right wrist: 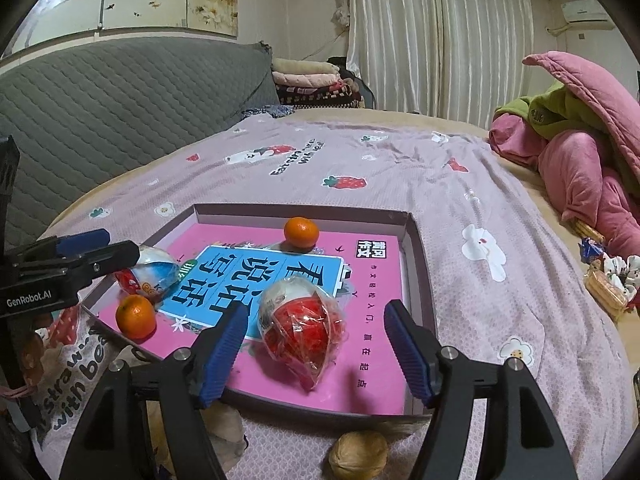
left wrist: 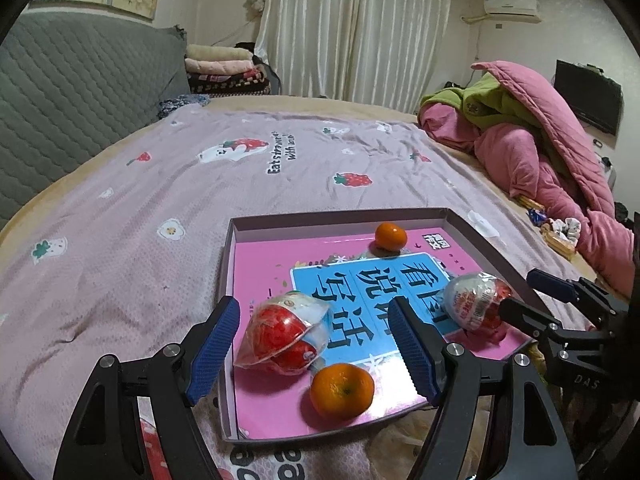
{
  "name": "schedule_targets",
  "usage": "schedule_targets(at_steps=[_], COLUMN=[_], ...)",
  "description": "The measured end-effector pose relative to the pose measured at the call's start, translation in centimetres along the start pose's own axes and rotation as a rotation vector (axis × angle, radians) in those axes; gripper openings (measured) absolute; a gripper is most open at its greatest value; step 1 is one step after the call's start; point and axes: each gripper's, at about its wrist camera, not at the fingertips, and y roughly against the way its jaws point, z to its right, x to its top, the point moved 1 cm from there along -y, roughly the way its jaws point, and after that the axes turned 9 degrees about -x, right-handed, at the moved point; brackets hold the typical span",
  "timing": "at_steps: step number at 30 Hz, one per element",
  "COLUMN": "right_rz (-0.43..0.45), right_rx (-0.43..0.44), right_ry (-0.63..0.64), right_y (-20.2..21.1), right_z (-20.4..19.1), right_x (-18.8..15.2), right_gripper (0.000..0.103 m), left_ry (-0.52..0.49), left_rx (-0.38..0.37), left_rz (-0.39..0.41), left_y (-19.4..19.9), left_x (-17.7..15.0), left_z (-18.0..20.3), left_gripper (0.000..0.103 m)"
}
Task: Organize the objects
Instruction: 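Withdraw the right gripper from the tray toward the remaining items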
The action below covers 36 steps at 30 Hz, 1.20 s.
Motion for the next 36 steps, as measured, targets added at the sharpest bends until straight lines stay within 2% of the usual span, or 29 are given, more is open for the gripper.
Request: schedule_targets(at_steps=[24, 36], right_rz=[0.03, 0.018], right_rx=[0.027, 0.025], right_ry=[-0.043, -0.122], right_y=[2.4, 4.1], right_z=[1.1, 3.0], right_x=[-0.7, -2.2], right_gripper=[0.071, 0.071], left_ry=[-0.025, -0.046], left_rx=[-0.012, -0.01], left_rz=[0.001, -0.011], left_y=[2.1, 3.1], left_x=[-3.0, -5.4], left_z=[3.8, 6.1], left_gripper=[0.078, 0.078])
